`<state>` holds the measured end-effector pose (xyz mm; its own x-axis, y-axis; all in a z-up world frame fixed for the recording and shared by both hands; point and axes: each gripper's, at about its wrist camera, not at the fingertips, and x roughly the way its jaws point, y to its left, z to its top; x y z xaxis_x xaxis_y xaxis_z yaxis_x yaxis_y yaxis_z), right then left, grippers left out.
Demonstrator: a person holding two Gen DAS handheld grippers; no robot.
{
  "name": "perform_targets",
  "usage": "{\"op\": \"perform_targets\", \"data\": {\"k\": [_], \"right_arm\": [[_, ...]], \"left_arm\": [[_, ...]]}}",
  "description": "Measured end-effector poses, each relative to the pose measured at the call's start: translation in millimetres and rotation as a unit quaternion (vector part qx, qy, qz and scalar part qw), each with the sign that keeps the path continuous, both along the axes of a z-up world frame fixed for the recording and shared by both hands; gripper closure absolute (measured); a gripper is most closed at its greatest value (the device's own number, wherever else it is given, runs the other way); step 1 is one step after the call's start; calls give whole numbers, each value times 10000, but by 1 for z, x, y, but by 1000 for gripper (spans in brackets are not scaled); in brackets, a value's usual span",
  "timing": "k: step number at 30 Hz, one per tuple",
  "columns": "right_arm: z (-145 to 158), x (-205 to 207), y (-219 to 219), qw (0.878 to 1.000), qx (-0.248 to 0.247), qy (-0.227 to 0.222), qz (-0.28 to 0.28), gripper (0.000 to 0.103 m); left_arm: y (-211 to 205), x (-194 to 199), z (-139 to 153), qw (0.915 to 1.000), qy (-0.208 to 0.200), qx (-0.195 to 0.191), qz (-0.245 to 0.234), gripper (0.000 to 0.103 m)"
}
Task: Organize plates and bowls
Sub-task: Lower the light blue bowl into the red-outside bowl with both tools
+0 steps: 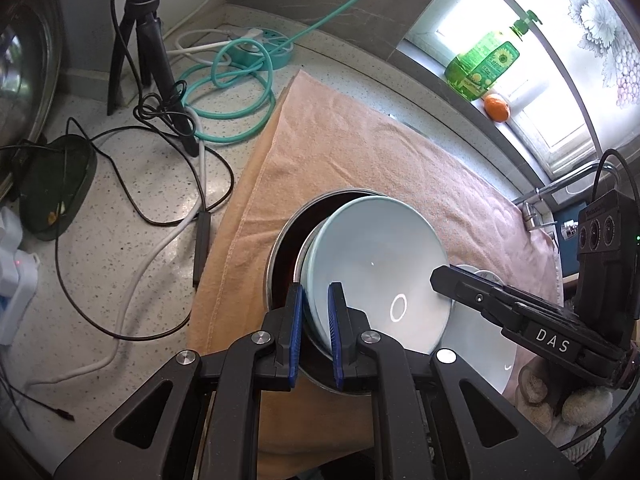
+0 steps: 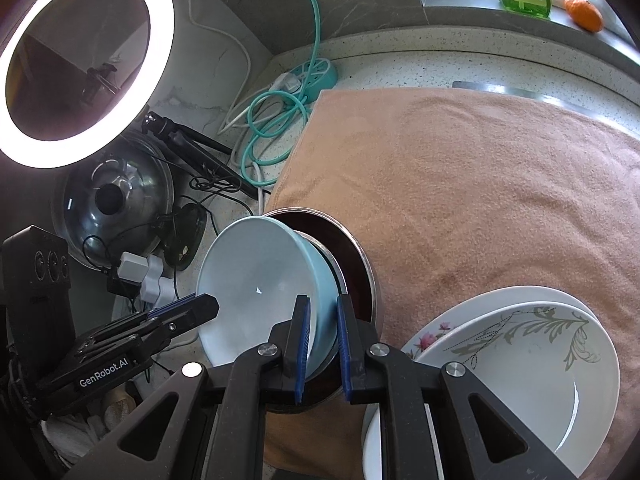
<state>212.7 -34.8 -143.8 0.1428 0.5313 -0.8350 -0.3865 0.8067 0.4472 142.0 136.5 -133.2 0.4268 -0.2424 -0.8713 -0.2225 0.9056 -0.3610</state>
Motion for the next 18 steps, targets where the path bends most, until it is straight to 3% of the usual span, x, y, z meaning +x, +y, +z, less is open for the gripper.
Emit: {"op": "perform_targets", "data": {"k": [8,18], "right_arm": [[6,0,-4,9999,-3,-107,-36,90],[16,-2,-23,9991,154,-285,-290,90]], "left_arm": [[7,-4,6,10000,-66,7,57,92],[34,-22,10,9974,-274,-275,611,92]]}}
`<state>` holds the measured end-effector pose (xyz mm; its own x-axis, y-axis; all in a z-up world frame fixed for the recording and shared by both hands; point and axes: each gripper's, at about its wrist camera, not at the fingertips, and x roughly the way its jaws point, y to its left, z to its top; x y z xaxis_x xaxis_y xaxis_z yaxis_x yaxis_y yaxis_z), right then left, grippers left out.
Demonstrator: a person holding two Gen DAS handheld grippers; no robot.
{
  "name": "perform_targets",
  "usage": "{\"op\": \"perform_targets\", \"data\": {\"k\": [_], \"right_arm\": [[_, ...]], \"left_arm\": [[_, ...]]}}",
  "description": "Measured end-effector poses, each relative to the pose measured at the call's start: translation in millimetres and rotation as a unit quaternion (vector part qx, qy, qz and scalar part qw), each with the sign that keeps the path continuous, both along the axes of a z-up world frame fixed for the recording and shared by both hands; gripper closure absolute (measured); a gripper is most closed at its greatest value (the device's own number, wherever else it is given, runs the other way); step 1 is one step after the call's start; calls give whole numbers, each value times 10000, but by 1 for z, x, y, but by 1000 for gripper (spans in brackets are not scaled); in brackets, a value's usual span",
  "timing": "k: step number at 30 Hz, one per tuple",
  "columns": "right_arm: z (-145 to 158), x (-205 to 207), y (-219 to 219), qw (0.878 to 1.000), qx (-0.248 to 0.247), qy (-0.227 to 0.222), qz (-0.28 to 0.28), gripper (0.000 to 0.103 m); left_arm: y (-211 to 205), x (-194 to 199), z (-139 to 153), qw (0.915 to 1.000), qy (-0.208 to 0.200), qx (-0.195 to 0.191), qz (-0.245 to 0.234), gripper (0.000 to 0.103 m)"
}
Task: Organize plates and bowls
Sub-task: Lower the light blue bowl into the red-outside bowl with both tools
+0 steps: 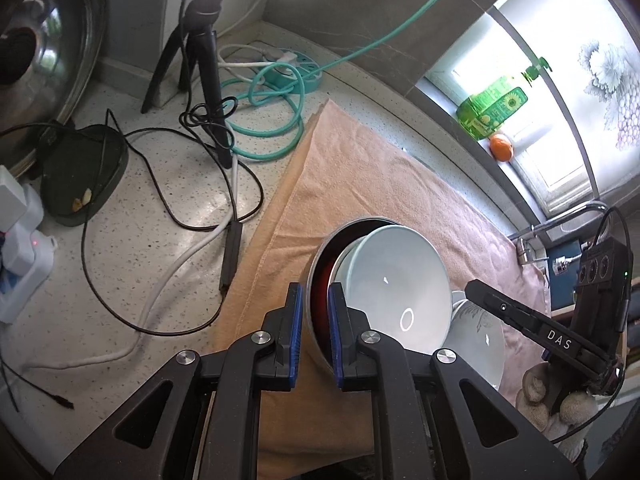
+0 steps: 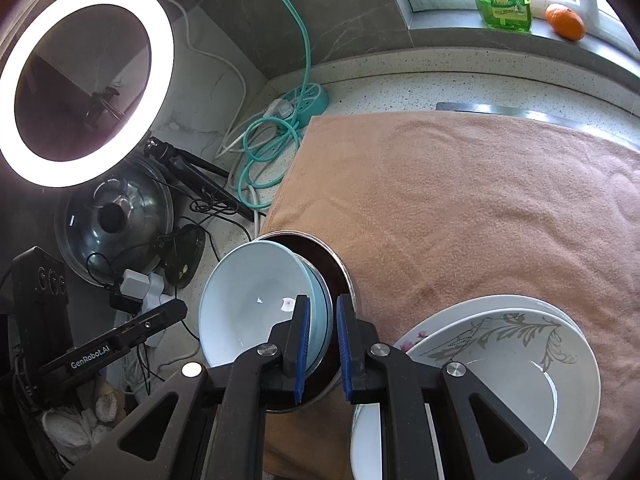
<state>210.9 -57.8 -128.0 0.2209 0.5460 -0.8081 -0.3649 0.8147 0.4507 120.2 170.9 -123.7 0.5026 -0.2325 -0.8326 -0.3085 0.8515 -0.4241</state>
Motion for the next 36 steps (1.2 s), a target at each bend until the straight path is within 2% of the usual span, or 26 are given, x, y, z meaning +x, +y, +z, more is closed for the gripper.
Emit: {"op": "perform_targets", "data": {"k": [5,9,13,18,36], "right_arm": [[-2,1,-14,9997,166,96,-136,90],[-6,2,-19,9995,191,171,-197,90],[-8,1,-20,9996,154,170,-184,90],[-10,3,-18,9996,117,181,-158,90],[-25,10,-5,9995,16,308,-78,90]], "left_arm": [[8,-11,-9,9997,56,-181,172,92],[7,-17,-10,9998,81,-74,174,92],[2,-18,-6,9997,51,206,138,92],[-1,-16,-8,9996,60,243,102,92],[-3,-5,-17,9999,147,2,8,92]]}}
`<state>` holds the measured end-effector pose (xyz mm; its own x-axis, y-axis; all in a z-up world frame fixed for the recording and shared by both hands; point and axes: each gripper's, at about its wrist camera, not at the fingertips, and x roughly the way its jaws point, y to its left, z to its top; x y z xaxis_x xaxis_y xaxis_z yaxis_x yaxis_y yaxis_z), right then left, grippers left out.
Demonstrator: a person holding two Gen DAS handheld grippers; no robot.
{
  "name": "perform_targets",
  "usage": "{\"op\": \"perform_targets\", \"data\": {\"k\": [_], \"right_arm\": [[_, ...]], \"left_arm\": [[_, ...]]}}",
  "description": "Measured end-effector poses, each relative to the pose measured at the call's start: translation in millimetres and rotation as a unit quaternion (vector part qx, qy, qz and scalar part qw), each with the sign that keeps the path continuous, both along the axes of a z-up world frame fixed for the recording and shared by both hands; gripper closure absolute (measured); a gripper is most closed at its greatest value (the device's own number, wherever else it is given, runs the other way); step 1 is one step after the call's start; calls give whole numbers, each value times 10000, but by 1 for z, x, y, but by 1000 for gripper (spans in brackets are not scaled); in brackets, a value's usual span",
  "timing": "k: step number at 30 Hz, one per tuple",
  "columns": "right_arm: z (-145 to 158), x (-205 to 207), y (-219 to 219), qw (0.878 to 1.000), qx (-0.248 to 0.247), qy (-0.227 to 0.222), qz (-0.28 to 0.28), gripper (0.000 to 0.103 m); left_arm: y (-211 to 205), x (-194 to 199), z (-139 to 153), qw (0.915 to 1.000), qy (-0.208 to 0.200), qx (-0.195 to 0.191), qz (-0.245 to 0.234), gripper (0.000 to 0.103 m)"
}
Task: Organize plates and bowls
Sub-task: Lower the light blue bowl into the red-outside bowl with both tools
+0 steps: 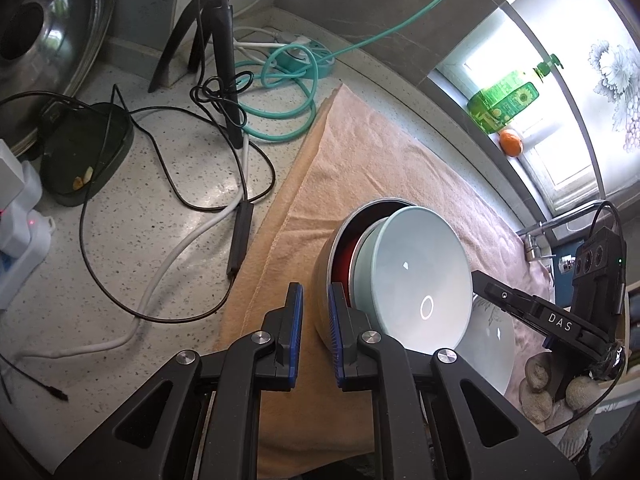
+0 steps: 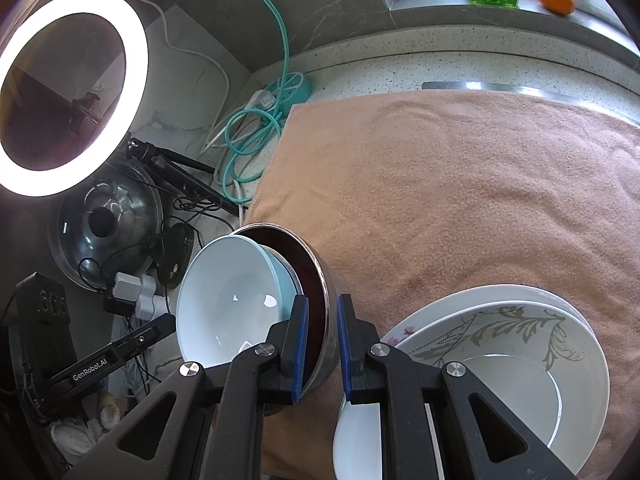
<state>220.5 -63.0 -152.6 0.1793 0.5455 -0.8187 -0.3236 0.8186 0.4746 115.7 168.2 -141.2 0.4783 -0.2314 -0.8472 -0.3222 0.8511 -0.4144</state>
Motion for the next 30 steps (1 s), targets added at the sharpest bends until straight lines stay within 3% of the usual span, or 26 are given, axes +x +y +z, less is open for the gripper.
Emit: {"op": "perform_targets", "data": {"k": [30], "right_arm": [[-12,3,11,9998,-88,69,144,88]], "left_arm": [[-11,15,-22,9996,204,-60,-176,92]]}}
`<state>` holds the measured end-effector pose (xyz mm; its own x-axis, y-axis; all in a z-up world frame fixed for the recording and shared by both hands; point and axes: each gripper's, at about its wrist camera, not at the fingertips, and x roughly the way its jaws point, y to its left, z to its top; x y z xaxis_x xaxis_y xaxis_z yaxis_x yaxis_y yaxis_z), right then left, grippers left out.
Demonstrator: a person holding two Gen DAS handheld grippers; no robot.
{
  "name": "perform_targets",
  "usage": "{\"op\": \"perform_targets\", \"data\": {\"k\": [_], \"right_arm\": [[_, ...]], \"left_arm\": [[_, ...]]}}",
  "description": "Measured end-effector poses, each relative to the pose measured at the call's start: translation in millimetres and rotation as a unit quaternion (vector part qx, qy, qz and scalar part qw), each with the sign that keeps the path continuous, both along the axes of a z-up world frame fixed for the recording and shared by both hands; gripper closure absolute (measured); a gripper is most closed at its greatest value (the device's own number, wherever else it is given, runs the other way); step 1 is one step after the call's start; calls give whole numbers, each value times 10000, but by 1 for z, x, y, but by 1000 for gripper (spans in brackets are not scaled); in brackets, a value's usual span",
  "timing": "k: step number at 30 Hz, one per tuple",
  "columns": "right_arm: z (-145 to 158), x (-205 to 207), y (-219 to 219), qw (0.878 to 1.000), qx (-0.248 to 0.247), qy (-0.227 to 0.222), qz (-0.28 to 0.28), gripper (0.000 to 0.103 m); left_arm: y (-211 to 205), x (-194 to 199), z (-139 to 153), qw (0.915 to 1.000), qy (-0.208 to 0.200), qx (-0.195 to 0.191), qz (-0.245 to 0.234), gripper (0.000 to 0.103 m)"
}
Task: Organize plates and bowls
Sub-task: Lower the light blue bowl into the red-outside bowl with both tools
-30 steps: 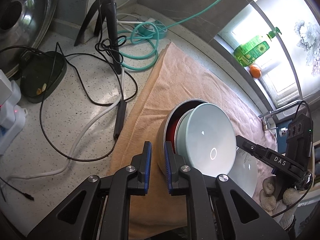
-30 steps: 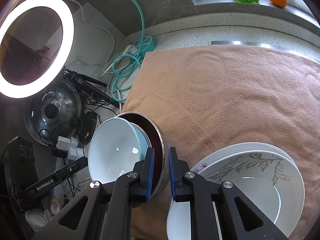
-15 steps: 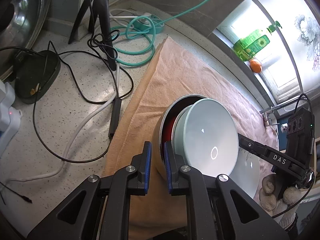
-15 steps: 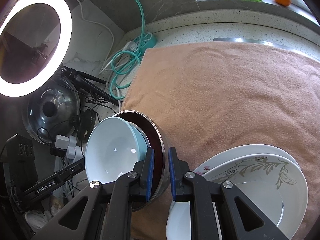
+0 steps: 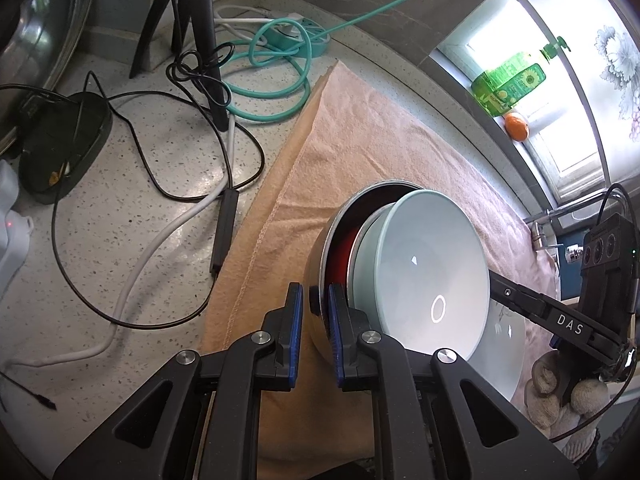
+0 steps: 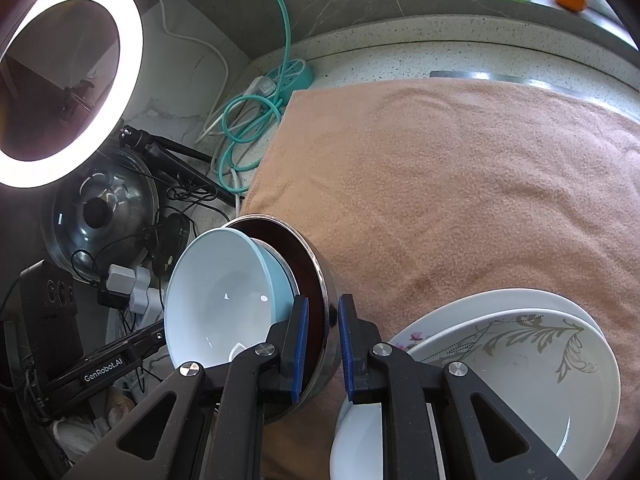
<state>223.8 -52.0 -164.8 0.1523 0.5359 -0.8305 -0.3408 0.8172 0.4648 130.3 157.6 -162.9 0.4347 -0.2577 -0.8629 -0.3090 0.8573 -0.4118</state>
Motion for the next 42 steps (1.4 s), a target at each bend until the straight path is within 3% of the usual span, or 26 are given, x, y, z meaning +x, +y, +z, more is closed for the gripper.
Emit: {"op": "perform_targets", "data": {"k": [18,31,36,42], "right_arm": [[0,2,2,9998,-116,61,118,94],[1,-1,9,9981,-476,-213,322,95],[-8,4,11,9980,-490,4,409,94],[-6,1,11,9983,-448,-59,358,94]], "left_arm": [[-2,2,0,10000,4,-61,28,96],[-3,8,1,10000,-11,56,-39,96],[-1,8,0,10000,-37,-16,-56,96],[2,5,0,10000,-11,-62,0,96]]}}
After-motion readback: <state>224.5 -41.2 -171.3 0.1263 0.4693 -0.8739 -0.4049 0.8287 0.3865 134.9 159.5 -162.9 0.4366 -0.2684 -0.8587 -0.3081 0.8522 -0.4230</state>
